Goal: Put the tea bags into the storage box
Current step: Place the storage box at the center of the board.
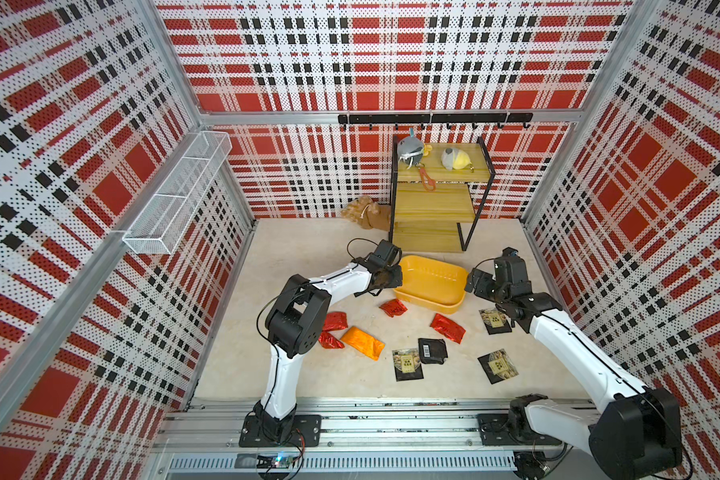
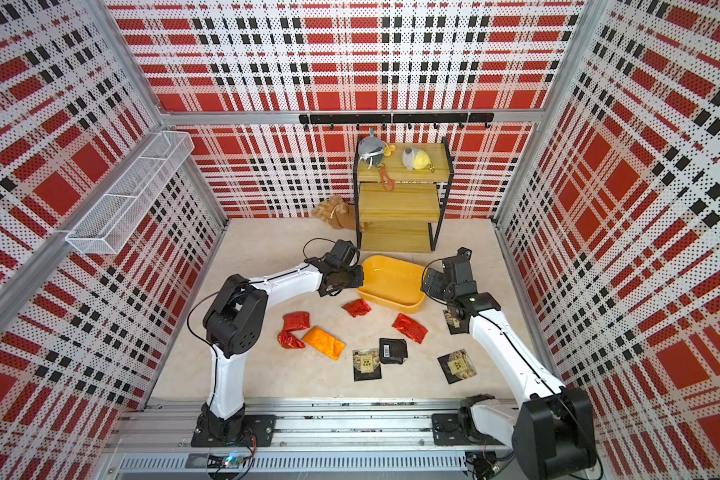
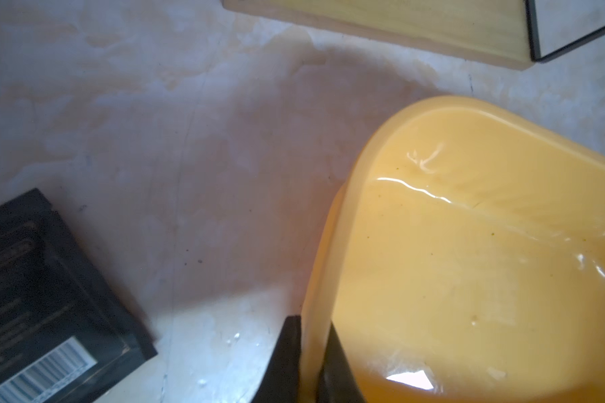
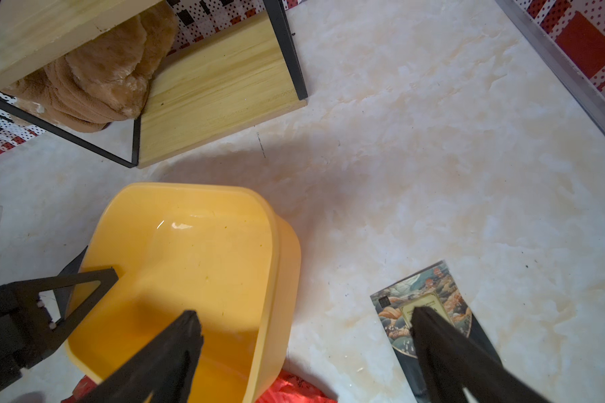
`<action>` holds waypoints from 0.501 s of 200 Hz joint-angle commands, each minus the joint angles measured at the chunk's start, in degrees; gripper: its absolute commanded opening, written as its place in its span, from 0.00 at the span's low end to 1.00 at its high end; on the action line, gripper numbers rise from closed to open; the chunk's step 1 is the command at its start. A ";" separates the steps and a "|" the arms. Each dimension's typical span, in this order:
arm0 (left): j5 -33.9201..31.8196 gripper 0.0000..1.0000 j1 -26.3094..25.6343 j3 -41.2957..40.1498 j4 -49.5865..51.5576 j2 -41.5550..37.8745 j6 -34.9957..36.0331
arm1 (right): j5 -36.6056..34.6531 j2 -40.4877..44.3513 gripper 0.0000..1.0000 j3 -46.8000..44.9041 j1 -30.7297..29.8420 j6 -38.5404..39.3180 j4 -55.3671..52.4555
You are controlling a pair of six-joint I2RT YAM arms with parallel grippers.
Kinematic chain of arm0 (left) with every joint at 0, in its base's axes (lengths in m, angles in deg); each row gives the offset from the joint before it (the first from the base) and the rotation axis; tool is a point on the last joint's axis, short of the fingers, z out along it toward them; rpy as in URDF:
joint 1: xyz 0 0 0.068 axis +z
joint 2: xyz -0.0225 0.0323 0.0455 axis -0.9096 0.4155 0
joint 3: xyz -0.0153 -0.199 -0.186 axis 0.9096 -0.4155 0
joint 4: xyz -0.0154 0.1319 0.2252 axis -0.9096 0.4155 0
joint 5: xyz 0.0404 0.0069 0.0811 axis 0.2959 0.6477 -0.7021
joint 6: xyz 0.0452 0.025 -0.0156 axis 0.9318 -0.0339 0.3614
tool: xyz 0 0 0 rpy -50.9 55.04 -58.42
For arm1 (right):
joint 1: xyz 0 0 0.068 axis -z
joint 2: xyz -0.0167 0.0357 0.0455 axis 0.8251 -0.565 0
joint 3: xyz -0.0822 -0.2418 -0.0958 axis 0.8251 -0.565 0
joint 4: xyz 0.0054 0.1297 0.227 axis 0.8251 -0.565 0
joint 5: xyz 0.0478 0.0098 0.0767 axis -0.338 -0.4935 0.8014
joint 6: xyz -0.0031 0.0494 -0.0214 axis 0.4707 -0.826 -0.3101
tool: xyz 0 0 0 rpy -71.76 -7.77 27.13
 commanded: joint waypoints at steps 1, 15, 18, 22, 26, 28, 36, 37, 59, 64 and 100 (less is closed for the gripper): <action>-5.22 0.00 -0.06 1.86 -5.91 0.75 -4.73 | -0.83 1.13 1.00 -0.67 -0.43 -0.36 -1.22; -6.70 0.00 -0.02 1.93 -6.33 1.18 -5.67 | -1.11 1.23 1.00 -0.67 -0.43 -0.16 -1.29; -7.03 0.00 -0.06 2.00 -6.37 1.22 -5.74 | -1.17 1.22 1.00 -0.59 -0.43 -0.08 -1.26; -7.55 0.00 -0.14 2.15 -6.38 1.23 -5.67 | -1.20 1.20 1.00 -0.56 -0.43 0.02 -1.26; -8.33 0.00 -0.28 2.24 -6.37 1.23 -5.62 | -1.31 1.18 1.00 -0.44 -0.43 0.03 -1.33; -8.68 0.00 -0.32 2.25 -6.37 1.23 -5.61 | -1.34 1.09 1.00 -0.48 -0.43 0.14 -1.37; -9.55 0.00 -0.50 2.47 -6.37 1.41 -5.41 | -1.48 1.04 1.00 -0.40 -0.43 0.29 -1.35; -9.64 0.00 -0.50 2.47 -6.37 1.45 -5.38 | -1.47 1.00 1.00 -0.32 -0.43 0.29 -1.35; -11.55 0.00 -0.75 3.32 -5.26 2.48 -4.85 | -1.38 0.54 1.00 -0.26 -0.43 0.25 -1.02; -11.82 0.00 -0.83 3.60 -4.90 2.75 -4.67 | -1.32 0.41 1.00 -0.24 -0.43 0.16 -0.93; -13.73 0.00 -1.35 3.64 -3.38 3.78 -4.21 | -1.15 -0.37 1.00 -0.34 -0.43 -0.05 -0.20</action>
